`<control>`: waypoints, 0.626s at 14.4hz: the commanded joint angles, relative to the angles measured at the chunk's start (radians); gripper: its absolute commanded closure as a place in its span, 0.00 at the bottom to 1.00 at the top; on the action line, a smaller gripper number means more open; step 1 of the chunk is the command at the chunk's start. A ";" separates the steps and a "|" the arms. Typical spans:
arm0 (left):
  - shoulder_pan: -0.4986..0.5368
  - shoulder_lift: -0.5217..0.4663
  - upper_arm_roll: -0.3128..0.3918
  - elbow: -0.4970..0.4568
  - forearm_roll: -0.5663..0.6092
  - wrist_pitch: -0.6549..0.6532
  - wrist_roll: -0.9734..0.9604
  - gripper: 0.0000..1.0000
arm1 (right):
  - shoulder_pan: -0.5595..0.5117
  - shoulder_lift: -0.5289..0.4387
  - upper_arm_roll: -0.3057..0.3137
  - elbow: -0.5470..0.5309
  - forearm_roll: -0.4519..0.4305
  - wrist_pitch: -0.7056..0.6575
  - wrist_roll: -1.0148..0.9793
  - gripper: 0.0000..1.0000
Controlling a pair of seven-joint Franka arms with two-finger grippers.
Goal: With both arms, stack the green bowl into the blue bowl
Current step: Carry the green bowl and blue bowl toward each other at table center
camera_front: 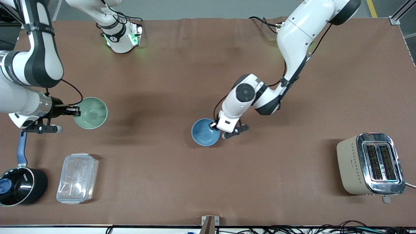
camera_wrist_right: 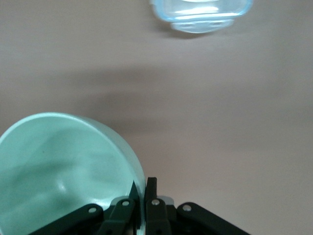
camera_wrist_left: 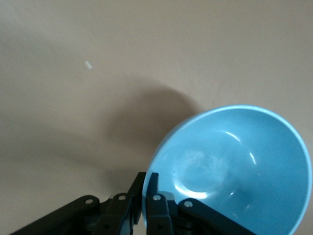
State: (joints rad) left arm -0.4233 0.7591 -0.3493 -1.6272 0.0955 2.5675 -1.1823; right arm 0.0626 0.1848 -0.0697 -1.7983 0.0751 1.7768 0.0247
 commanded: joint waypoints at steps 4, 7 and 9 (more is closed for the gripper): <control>-0.061 0.029 0.044 0.052 0.020 -0.001 -0.069 0.09 | 0.017 0.028 0.178 0.034 0.076 0.024 0.257 1.00; -0.045 -0.026 0.094 0.098 0.079 -0.058 -0.060 0.00 | 0.051 0.070 0.255 0.031 0.084 0.099 0.375 1.00; -0.014 -0.058 0.124 0.188 0.119 -0.235 -0.043 0.00 | 0.074 0.100 0.306 0.024 0.084 0.162 0.454 1.00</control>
State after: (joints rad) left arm -0.4627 0.7552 -0.2509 -1.5058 0.1679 2.4817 -1.2242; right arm 0.1202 0.2553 0.1931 -1.7745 0.1418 1.8902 0.4004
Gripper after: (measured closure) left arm 0.216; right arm 0.943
